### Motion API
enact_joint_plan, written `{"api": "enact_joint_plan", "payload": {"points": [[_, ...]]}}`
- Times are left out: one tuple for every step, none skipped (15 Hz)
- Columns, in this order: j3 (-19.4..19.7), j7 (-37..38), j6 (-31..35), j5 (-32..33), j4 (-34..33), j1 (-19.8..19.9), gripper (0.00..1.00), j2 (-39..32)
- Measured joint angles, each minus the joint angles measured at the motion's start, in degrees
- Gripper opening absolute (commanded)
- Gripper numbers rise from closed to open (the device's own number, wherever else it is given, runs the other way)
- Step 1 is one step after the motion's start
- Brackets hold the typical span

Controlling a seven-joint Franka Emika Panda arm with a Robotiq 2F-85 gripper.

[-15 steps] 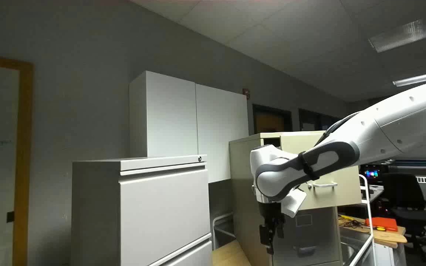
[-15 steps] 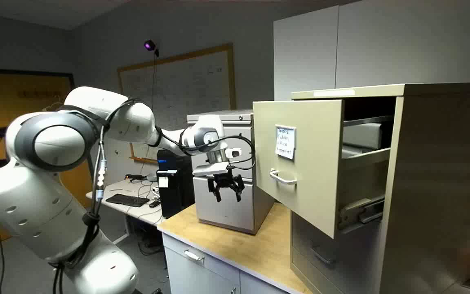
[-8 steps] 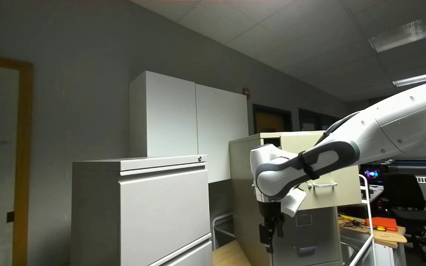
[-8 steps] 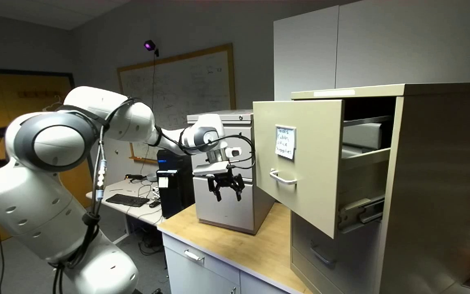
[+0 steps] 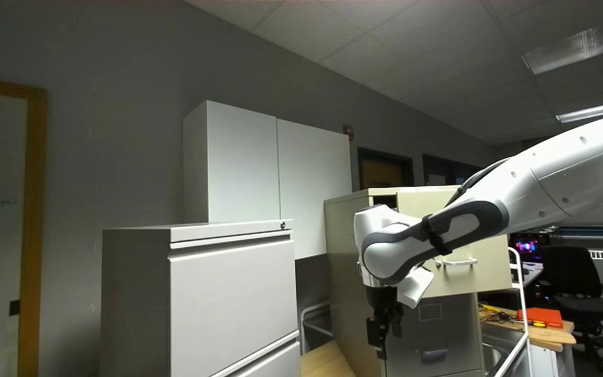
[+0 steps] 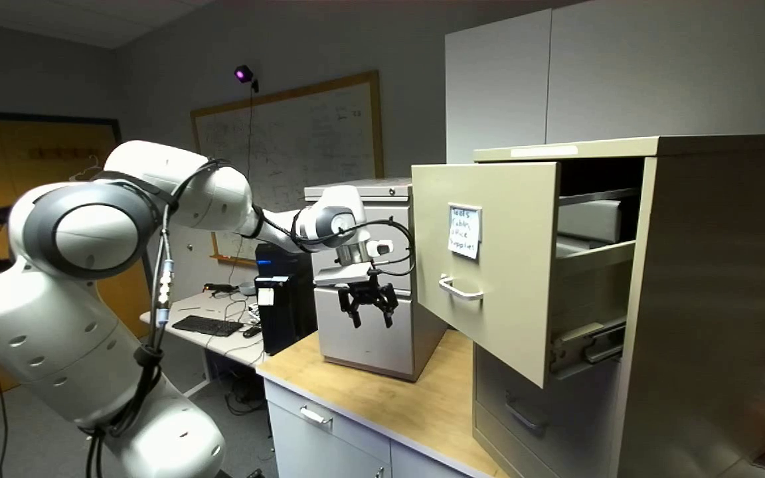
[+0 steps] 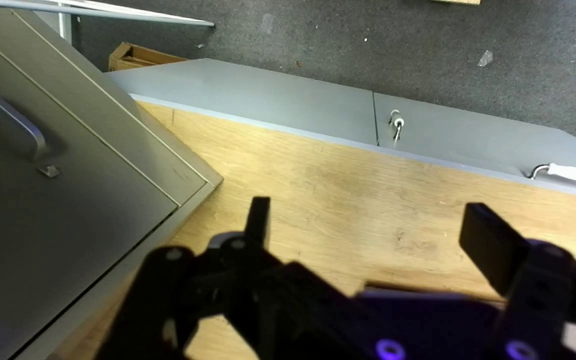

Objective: Push the drawer on the right filing cabinet closed

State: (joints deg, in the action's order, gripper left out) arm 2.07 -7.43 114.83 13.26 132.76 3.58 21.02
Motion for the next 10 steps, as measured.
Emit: {"api": "enact_joint_plan", "payload": {"points": [[0.0, 0.8, 0.1, 0.3, 0.0, 0.0, 0.60, 0.3], [0.0, 1.8, 0.2, 0.7, 0.0, 0.0, 0.52, 0.6], [0.0, 2.9, 0.4, 1.1, 0.0, 0.1, 0.45, 1.1], [0.0, 4.0, 0.6, 1.6, 0.0, 0.1, 0.36, 1.7], [0.0, 5.0, 0.8, 2.0, 0.1, 0.2, 0.29, 2.4], [-0.1, 6.0, 1.1, 2.5, 0.2, 0.4, 0.20, 3.1], [-0.1, 7.0, 1.6, 3.0, 0.3, 0.5, 0.14, 4.0], [-0.1, 8.2, 2.2, 3.6, 0.6, 0.8, 0.07, 4.9], [-0.2, 9.5, 3.0, 4.6, 0.9, 1.2, 0.00, 6.0], [-0.3, 11.2, 4.1, 5.8, 1.3, 1.8, 0.00, 7.1]]}}
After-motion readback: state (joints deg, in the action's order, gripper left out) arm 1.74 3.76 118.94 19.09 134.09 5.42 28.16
